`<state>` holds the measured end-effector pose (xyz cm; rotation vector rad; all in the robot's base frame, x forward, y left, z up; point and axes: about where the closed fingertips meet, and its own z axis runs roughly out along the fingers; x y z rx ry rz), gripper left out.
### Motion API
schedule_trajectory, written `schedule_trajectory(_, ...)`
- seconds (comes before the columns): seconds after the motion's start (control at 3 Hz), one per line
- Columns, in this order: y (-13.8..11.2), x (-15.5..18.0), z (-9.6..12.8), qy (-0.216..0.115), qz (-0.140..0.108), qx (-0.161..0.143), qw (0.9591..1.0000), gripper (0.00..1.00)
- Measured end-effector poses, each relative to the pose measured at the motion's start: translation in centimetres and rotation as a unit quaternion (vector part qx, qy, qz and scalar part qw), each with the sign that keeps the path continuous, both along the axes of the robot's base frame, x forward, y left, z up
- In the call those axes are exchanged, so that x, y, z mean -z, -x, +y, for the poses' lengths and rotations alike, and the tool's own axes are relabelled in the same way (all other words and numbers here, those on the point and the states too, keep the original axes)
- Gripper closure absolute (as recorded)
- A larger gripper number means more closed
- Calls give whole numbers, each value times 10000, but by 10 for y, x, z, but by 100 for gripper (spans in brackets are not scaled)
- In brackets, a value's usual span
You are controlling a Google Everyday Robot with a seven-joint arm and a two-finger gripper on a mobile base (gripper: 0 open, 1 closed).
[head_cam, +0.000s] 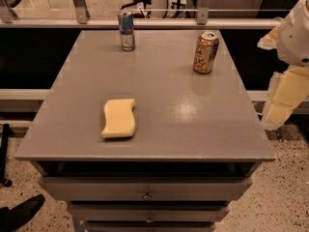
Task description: Pick sponge
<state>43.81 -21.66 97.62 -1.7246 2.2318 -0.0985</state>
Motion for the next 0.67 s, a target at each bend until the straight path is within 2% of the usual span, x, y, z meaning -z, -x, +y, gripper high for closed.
schedule_trajectory(0.33,-2,2,3,-59,-8,-22,10000,0)
schedule_trajectory(0.67,-22,19,26,-587,-49,-227,9980,0)
